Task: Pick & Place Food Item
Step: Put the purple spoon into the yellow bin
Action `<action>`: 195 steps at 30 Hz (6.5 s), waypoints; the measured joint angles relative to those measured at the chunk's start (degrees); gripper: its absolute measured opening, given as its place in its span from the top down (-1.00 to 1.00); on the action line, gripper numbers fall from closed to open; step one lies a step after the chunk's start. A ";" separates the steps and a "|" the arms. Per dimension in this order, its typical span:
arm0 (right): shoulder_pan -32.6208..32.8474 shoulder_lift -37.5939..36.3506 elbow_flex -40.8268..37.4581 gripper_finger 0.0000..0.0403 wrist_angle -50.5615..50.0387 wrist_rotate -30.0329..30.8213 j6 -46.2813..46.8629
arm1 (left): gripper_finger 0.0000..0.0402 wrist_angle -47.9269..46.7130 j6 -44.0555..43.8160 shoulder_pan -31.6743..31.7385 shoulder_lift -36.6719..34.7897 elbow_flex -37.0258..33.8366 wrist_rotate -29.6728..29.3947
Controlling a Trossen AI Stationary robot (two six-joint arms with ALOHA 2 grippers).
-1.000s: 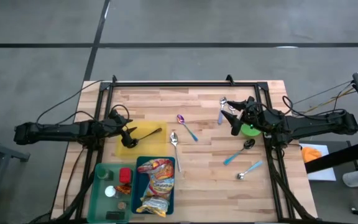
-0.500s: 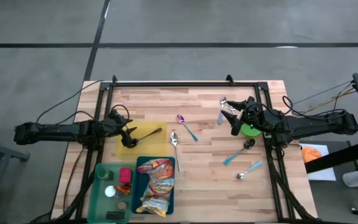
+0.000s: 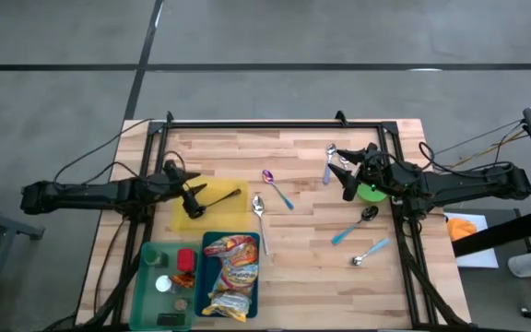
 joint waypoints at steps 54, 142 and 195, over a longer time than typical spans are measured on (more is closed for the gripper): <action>0.00 0.02 0.00 -0.40 0.00 0.00 0.00 | -0.05 -7.02 22.19 0.95 66.59 57.17 21.94; -0.02 0.00 -0.02 -0.40 -0.01 0.05 0.00 | 1.00 2.50 28.15 9.80 92.82 64.42 31.28; -0.02 0.00 -0.04 -0.40 -0.02 0.02 0.00 | 1.00 -25.25 -13.84 -8.65 44.00 34.20 8.51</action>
